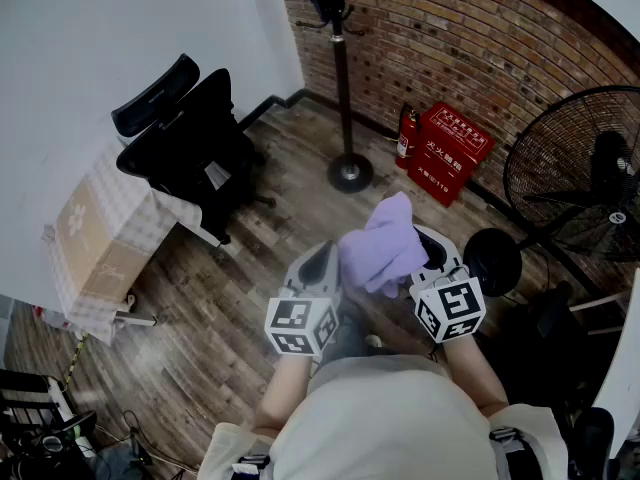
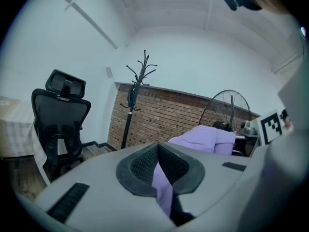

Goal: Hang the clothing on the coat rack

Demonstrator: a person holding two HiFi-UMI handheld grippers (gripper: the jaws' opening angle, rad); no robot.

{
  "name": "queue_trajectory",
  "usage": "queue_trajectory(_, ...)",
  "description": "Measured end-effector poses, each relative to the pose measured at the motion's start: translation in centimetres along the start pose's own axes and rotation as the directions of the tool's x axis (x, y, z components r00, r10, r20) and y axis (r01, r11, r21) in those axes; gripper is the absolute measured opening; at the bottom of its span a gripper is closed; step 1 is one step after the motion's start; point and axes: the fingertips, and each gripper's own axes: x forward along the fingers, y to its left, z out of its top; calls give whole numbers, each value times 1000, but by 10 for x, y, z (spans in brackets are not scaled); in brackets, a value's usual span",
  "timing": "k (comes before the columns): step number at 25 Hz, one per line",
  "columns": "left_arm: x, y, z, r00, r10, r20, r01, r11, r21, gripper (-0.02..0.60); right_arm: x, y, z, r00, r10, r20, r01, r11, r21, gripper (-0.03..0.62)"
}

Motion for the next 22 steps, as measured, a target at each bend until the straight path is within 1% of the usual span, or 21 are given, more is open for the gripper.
queue_trajectory(9, -4, -7, 5, 1000, -1, 10, 0, 1000, 14, 5, -7, 2, 6, 1000, 17, 3, -17, 1000, -23, 17)
queue_trajectory(18, 7, -3, 10, 1000, -2, 8, 2, 1000, 15, 5, 2, -12, 7, 1000, 3, 4, -3, 1000, 16, 17)
queue_trajectory(22, 17, 0, 10, 1000, -4, 7, 4, 1000, 14, 5, 10, -20, 6, 1000, -4, 3, 4, 1000, 16, 17)
